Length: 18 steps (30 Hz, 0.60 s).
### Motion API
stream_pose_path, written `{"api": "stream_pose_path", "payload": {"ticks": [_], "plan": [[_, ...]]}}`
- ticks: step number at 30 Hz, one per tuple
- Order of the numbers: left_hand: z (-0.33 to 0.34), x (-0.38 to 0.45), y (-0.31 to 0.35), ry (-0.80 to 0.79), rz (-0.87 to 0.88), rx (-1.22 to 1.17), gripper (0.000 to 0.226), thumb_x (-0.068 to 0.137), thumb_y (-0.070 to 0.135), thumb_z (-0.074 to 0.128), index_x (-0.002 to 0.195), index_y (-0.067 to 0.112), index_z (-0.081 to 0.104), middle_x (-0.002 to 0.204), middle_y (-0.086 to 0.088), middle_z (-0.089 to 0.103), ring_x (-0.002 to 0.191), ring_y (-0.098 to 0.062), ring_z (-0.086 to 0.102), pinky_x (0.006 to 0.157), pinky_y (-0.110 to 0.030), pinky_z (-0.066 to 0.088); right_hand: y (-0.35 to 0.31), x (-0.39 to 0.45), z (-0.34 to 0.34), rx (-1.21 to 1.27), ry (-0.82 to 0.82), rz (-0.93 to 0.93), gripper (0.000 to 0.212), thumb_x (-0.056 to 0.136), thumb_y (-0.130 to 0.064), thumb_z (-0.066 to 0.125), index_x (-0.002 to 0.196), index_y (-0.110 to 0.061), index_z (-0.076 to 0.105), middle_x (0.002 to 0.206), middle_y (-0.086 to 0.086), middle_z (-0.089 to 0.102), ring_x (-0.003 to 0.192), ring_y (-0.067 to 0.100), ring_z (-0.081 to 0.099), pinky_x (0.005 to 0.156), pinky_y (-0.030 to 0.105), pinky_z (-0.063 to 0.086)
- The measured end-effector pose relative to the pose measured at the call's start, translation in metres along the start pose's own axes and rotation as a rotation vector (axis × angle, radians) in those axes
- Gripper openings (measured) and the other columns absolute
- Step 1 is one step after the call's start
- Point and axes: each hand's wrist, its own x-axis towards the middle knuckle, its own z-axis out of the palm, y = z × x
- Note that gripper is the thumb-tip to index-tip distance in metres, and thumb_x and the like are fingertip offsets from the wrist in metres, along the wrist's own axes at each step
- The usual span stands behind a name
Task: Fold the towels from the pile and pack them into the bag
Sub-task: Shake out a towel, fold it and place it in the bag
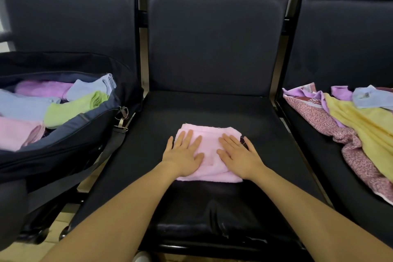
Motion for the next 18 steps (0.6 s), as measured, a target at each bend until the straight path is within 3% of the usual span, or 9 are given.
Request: {"api": "stream_pose_path", "payload": {"ticks": [2,5,9,11,13,15,18], "plan": [[0.001,0.009,-0.003,0.042,0.002,-0.013,0.061,0.099,0.052,0.015,0.151,0.034,-0.012,0.158,0.001,-0.023,0.145,-0.020,-0.020,0.115,-0.046,-0.012,0.000,0.008,-0.002,0.033,-0.057,0.049,0.055,0.102,-0.049,0.012,0.154,-0.033,0.004,0.160,-0.013,-0.008,0.147,0.009,-0.012,0.114,0.041,-0.018],[-0.001,0.014,-0.006,0.065,0.018,-0.076,0.060,0.100,0.050,0.018,0.151,0.034,-0.008,0.158,0.002,-0.020,0.145,-0.018,-0.020,0.114,-0.046,-0.014,-0.002,0.020,-0.007,0.064,-0.053,0.112,0.054,0.100,-0.052,0.010,0.153,-0.038,0.006,0.160,-0.016,-0.007,0.147,0.014,-0.014,0.110,0.048,-0.022],[-0.014,0.001,-0.011,0.122,0.106,-0.125,0.052,0.103,0.039,0.025,0.152,0.028,0.014,0.161,-0.001,-0.004,0.147,-0.018,-0.008,0.116,-0.042,-0.007,-0.009,0.017,-0.010,0.114,0.155,0.039,0.047,0.101,-0.049,0.024,0.143,-0.033,0.040,0.157,-0.012,0.021,0.146,0.010,0.008,0.113,0.042,-0.010],[-0.017,-0.013,-0.017,0.211,0.166,-0.082,0.048,0.102,0.038,0.029,0.149,0.026,0.028,0.160,-0.001,0.011,0.146,-0.018,0.007,0.115,-0.036,0.003,-0.014,0.008,-0.013,0.208,0.277,-0.089,0.037,0.100,-0.048,0.035,0.128,-0.035,0.056,0.142,-0.017,0.043,0.135,0.003,0.027,0.107,0.030,0.000],[-0.015,-0.027,-0.024,0.256,0.249,0.020,0.047,0.101,0.041,0.028,0.144,0.026,0.036,0.154,0.000,0.025,0.139,-0.018,0.022,0.109,-0.033,0.012,-0.016,-0.001,-0.016,0.203,0.250,-0.210,0.032,0.094,-0.051,0.040,0.111,-0.034,0.062,0.118,-0.022,0.055,0.120,-0.001,0.039,0.102,0.027,0.003],[-0.011,-0.038,-0.032,0.233,0.310,0.069,0.044,0.100,0.041,0.029,0.140,0.028,0.042,0.146,0.003,0.036,0.130,-0.017,0.035,0.103,-0.031,0.021,-0.013,-0.011,-0.016,0.084,0.189,-0.301,0.026,0.092,-0.050,0.045,0.092,-0.031,0.062,0.099,-0.020,0.054,0.104,-0.001,0.041,0.102,0.029,0.004],[-0.010,-0.050,-0.041,0.181,0.345,0.078,0.053,0.096,0.049,0.019,0.138,0.032,0.047,0.140,0.006,0.045,0.127,-0.015,0.042,0.099,-0.031,0.031,-0.001,-0.024,-0.017,-0.042,0.327,-0.418,0.038,0.086,-0.058,0.039,0.073,-0.024,0.050,0.086,-0.013,0.053,0.091,0.005,0.044,0.095,0.026,0.009]]}}
